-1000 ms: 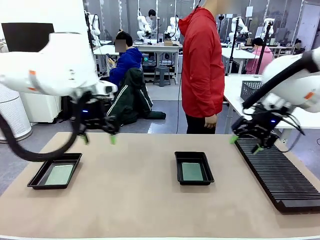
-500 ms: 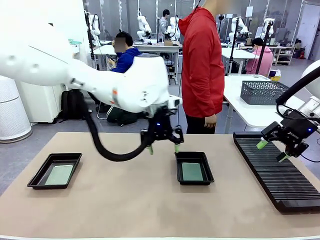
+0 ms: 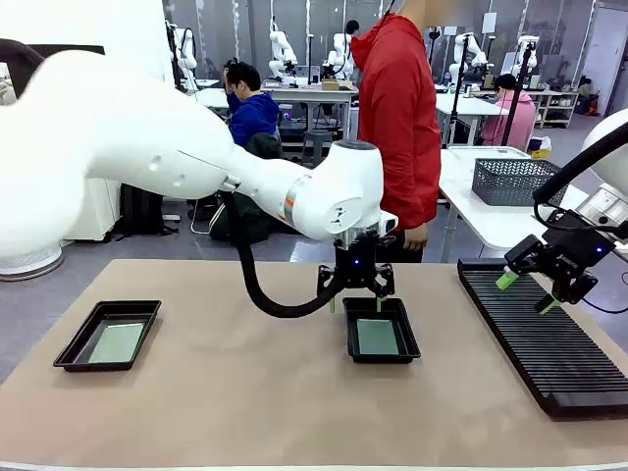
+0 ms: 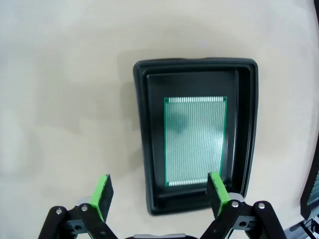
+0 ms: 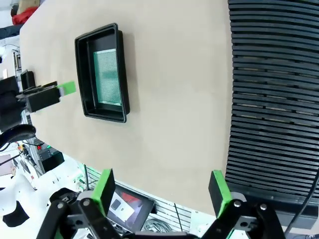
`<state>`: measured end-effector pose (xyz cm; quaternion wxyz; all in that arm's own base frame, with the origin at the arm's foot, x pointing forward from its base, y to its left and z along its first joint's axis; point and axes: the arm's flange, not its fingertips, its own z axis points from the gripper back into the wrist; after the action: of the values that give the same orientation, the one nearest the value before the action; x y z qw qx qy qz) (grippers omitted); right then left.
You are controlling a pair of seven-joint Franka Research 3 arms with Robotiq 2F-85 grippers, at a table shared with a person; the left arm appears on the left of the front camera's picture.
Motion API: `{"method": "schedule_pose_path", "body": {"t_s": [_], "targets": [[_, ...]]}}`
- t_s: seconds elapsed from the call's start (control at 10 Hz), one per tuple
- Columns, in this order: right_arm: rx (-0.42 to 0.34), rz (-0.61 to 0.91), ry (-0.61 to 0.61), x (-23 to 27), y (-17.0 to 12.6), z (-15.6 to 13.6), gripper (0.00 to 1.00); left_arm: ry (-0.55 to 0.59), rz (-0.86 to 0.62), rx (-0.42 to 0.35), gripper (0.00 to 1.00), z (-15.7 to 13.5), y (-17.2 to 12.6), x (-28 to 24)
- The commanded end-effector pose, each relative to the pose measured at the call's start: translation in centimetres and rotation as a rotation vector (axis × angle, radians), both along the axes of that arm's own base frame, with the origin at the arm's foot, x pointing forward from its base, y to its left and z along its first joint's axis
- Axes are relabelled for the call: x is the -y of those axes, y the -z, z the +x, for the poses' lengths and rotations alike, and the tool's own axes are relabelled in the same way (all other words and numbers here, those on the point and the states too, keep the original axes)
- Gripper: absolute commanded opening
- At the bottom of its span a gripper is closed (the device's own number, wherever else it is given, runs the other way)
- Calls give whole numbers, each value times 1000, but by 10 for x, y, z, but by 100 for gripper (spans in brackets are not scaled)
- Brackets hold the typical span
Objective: Inspect and transfer BCBs to ESD trays.
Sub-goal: Pick up the ESD tray and place it on the left side of the table.
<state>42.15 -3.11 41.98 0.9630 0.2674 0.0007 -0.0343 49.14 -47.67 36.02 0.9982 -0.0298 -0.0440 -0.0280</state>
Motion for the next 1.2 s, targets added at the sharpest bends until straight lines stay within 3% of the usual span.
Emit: {"method": "schedule_pose_path", "body": {"t_s": [0.0,0.6,0.8,1.1], "targets": [[-3,1,31,-1,-1,0,100,-33,59,-5,100,12,15,15],[-3,1,31,-1,-1,0,100,-44,29,-13,100,13,43,2],[-3,1,31,-1,-1,0,100,-36,25,-12,93,13,45,1],[-3,1,31,-1,-1,0,100,-37,34,-20,73,14,44,-5]]}}
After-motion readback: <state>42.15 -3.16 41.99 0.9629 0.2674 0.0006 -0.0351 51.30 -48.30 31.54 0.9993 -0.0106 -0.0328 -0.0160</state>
